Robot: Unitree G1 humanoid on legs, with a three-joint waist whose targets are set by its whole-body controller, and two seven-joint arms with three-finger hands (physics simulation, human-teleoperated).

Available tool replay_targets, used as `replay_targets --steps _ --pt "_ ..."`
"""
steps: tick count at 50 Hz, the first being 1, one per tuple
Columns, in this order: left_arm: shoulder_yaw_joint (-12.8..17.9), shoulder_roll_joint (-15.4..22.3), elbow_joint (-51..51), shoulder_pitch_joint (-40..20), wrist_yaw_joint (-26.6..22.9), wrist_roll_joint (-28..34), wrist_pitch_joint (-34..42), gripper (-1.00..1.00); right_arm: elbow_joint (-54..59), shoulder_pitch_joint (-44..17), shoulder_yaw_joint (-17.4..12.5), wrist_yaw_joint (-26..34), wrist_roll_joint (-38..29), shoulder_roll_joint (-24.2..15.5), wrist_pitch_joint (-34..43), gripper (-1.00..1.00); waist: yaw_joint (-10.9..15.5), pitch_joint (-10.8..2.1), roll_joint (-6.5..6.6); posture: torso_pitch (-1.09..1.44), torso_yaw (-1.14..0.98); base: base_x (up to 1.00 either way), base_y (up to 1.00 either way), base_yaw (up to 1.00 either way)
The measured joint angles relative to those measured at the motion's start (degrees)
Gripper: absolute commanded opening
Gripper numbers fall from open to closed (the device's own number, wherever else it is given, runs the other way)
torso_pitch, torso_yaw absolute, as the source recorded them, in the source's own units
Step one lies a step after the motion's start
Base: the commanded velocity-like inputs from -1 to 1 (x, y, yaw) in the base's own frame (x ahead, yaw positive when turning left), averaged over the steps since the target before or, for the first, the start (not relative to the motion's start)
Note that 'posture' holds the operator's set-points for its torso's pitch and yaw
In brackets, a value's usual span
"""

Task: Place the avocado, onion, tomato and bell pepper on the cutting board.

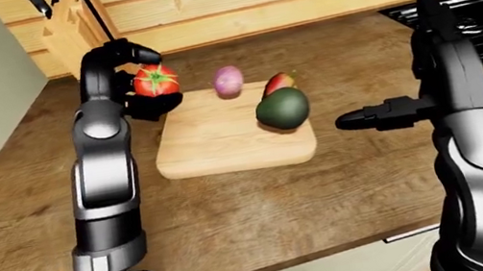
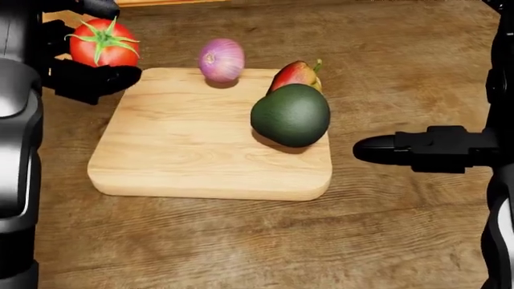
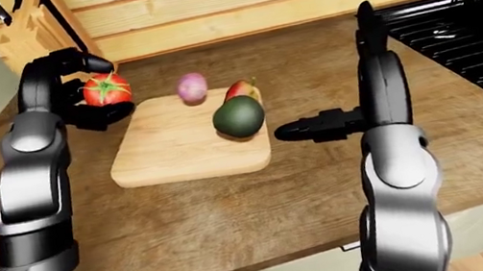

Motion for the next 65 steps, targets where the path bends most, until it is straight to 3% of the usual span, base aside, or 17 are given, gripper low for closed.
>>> replay_targets --steps 14,25,35,48,57,65 --pt "-3.0 -5.1 -2.4 -0.9 -2.9 2.6 2.0 -0.69 -0.1 0.8 0.5 -0.5 0.5 0.5 -0.5 1.0 0.5 -0.31 -0.28 0.0 0.0 0.0 0.0 0.0" --pt "-3.6 -7.1 -3.8 -0.8 -4.8 4.0 3.2 -0.74 -0.2 1.6 0.2 -0.7 0.7 0.5 -1.0 1.0 0.7 -0.57 -0.24 0.0 0.0 0.0 0.0 0.0" --pt "-4.9 -7.7 -15.6 0.2 -8.5 6.5 11.4 -0.76 1.0 1.0 0.4 -1.1 0.9 0.7 -1.5 1.0 0.5 0.08 -0.6 0.0 0.0 0.0 0.0 0.0" --pt "-6.9 -9.5 -23.8 2.2 -13.1 11.4 18.9 -0.76 0.8 2.3 0.0 -1.6 1.8 1.1 -2.3 1.0 0.4 0.69 -1.24 0.0 0.0 0.0 0.0 0.0" --pt "-7.4 -11.0 -23.8 4.7 -13.8 13.0 18.4 -0.77 1.0 3.4 -0.4 -2.1 2.6 1.1 -3.2 1.0 0.4 0.48 -1.22 0.0 0.0 0.0 0.0 0.0" --pt "-5.8 -11.4 -19.9 5.2 -10.7 12.1 13.7 -0.76 0.8 3.7 0.1 -2.4 2.8 1.3 -3.3 1.0 0.3 -0.04 -0.97 0.0 0.0 0.0 0.0 0.0"
